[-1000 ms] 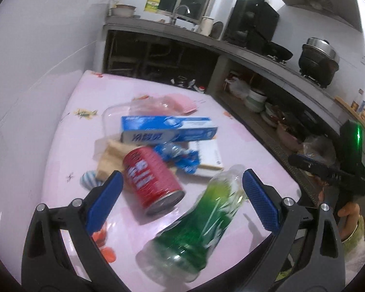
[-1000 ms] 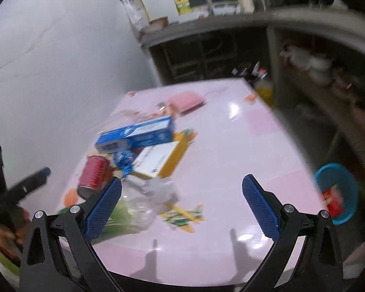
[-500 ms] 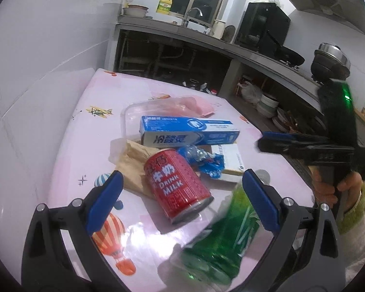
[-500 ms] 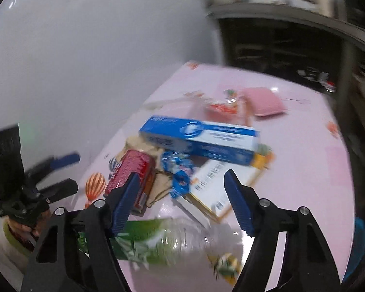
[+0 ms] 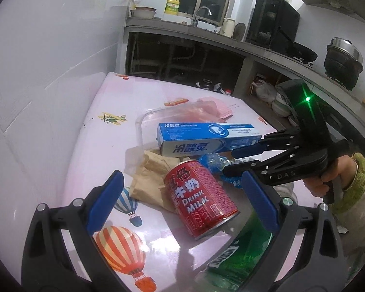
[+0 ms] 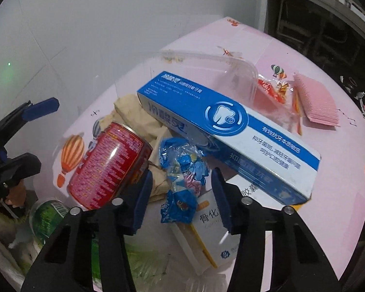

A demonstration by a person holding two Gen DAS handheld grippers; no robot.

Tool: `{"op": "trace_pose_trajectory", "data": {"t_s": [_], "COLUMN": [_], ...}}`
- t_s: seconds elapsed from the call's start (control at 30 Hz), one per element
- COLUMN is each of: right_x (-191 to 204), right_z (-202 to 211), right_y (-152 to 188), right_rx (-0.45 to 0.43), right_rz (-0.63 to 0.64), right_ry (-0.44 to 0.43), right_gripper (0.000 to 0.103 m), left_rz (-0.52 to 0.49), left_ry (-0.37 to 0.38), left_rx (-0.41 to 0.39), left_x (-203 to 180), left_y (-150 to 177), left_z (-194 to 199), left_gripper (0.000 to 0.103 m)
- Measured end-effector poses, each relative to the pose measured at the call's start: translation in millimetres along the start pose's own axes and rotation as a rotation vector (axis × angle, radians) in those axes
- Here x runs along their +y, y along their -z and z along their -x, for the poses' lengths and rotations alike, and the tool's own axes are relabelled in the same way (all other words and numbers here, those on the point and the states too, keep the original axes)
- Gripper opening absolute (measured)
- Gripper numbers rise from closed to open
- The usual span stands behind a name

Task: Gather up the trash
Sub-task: 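Grasp the blue candy wrapper with the right tool while the left tool reaches toward a clear wrapper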

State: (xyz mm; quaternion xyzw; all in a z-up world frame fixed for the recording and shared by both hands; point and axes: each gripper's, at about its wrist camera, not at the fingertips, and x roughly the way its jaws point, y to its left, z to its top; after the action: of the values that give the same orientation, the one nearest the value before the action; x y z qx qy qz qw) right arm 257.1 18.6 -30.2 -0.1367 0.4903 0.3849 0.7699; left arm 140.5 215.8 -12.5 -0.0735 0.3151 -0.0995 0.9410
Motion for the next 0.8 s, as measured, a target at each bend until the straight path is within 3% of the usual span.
{"op": "trace_pose_trajectory", "data": {"t_s": [0.3, 0.43, 0.6, 0.67, 0.8], "right_x": [-3.5, -11.6, -15.8, -20.8, -24.7], "right_z": [-10.9, -7.4, 3.2, 9.0, 18.3], "right_y": [3.7, 7.0, 13.3, 17.0, 22.8], "right_rx": [0.036, 0.023, -0.014, -0.038, -0.077], "right_rz": [-0.014, -0.052, -0.092, -0.111, -0.131], "right_ry": [-0.032, -0.055, -0.073, -0.082, -0.105], "right_gripper": [0.024, 0.016, 0.013, 0.012, 0.011], "left_rz": [-0.017, -0.011, 0.027, 0.062, 0.106], "left_ry": [-0.008, -0.005, 0.001, 0.03, 0.076], "left_rx": [-0.009, -0.049, -0.106, -0.068, 0.084], "left_x": [-5.0, -6.0, -6.3, -6.6, -5.6], "left_y": [-12.2, -42.0, -94.4, -117.6, -154.2], "left_z": [-2.6, 1.6, 1.1, -13.8, -66.8], "left_gripper": [0.085, 0.084, 0.079, 0.079, 0.078]}}
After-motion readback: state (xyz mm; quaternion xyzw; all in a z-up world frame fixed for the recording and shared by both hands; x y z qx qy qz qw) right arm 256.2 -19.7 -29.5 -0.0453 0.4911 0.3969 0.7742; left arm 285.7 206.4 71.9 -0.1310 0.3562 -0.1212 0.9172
